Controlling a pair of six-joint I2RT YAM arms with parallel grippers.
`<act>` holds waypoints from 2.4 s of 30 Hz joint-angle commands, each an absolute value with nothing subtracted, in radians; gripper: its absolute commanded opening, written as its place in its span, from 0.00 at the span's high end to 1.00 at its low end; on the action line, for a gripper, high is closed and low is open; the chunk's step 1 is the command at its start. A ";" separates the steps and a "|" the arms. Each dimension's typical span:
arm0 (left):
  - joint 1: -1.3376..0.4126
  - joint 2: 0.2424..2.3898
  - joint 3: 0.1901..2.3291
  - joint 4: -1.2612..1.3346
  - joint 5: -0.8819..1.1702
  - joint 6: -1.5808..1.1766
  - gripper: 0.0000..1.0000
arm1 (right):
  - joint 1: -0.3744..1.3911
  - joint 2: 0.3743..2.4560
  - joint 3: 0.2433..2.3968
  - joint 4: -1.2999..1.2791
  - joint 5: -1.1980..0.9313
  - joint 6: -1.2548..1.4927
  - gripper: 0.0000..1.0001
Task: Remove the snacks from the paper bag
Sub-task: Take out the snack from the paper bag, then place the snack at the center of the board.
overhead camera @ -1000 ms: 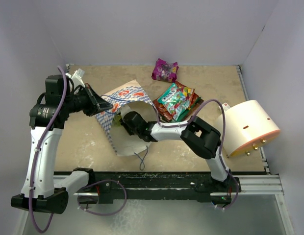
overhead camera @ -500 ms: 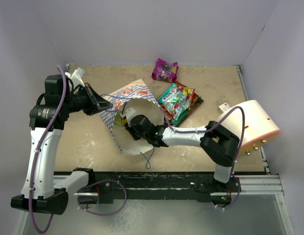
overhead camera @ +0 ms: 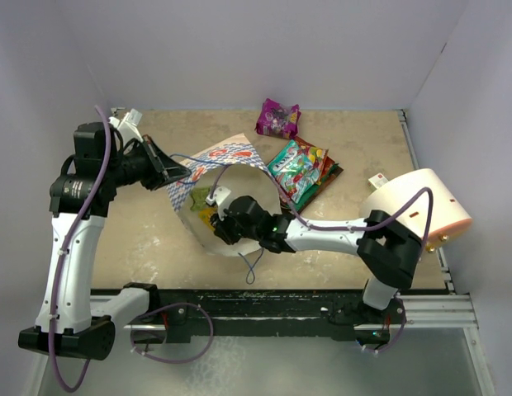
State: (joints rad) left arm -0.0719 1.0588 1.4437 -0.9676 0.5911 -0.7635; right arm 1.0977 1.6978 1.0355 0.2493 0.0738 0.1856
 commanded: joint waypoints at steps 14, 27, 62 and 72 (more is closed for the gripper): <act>-0.066 1.116 1.574 -0.878 0.555 -0.728 1.00 | 1.179 1.559 1.181 0.113 -0.016 0.152 0.85; -0.066 1.093 1.541 -0.934 0.447 -0.732 1.00 | 1.177 1.255 1.328 -0.246 0.103 0.098 0.90; -0.066 0.989 1.539 -1.028 0.469 -0.733 1.00 | 0.209 1.583 1.442 -0.306 -0.249 -0.010 0.93; -0.066 0.987 1.523 -1.013 0.470 -0.732 1.00 | 0.184 1.755 1.518 -0.341 -0.343 -0.146 0.85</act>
State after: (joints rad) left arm -0.0719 0.9909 1.5089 -1.0420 0.4465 -0.7406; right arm 0.1890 1.7393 1.4628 -0.3607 -0.2836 -0.0822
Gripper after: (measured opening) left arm 0.006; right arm 0.298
